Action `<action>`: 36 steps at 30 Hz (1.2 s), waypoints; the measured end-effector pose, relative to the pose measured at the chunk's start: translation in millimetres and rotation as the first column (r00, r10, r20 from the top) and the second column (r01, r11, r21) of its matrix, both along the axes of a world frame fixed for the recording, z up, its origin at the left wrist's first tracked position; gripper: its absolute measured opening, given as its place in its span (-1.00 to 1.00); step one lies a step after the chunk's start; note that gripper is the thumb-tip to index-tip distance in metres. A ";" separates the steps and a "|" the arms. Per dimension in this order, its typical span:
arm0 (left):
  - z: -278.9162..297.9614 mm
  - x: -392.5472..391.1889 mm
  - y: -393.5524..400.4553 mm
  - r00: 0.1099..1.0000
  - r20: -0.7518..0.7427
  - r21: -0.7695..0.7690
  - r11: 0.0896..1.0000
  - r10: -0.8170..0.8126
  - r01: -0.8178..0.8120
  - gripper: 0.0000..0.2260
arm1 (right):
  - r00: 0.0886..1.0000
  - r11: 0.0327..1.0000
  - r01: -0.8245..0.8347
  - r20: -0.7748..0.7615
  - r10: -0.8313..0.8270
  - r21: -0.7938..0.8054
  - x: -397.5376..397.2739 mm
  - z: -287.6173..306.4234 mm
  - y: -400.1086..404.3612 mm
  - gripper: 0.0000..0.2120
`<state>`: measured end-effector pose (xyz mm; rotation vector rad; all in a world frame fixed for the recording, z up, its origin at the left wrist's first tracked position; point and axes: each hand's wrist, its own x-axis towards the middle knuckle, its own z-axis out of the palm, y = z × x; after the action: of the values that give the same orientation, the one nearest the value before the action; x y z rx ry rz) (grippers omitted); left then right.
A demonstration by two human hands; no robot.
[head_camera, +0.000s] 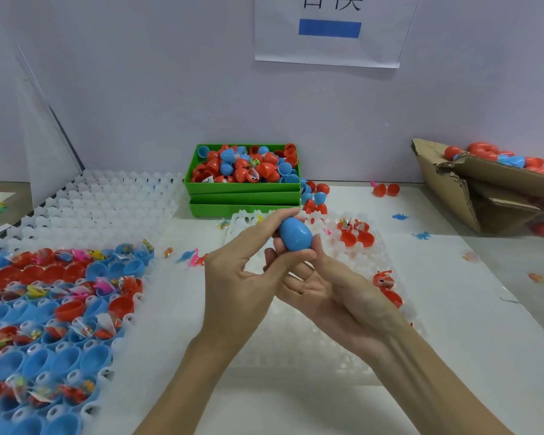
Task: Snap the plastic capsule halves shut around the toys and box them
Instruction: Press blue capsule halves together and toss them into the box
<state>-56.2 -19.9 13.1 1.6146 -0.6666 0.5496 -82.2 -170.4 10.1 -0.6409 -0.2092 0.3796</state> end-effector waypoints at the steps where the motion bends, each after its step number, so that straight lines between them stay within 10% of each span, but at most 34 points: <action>1: -0.2 -0.3 -0.6 1.000 0.006 -0.001 1.000 0.000 0.000 -0.61 | 1.000 1.000 -0.007 -0.006 0.007 0.017 -0.4 -0.6 0.2 -0.63; 20: 0.3 3.6 -4.7 0.975 -0.149 0.010 0.986 -0.164 0.167 -0.65 | 0.969 0.964 0.225 0.138 -0.206 -0.143 -0.8 4.7 0.0 -0.62; 27: -1.3 8.5 -9.8 0.797 -0.389 -0.277 0.883 -0.463 0.378 -0.63 | 0.524 0.259 0.852 0.731 -0.436 -0.455 -5.3 9.4 3.0 -0.67; 36: -7.2 -0.2 -22.8 0.796 -0.382 -0.372 0.866 -0.470 0.333 -0.63 | 0.433 0.215 0.902 0.792 -0.431 -0.376 -5.8 3.2 7.4 -0.74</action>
<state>-56.4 -42.8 5.9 1.2077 -0.5197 -0.0683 -88.0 -163.0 13.3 -1.6770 -0.2467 -0.7651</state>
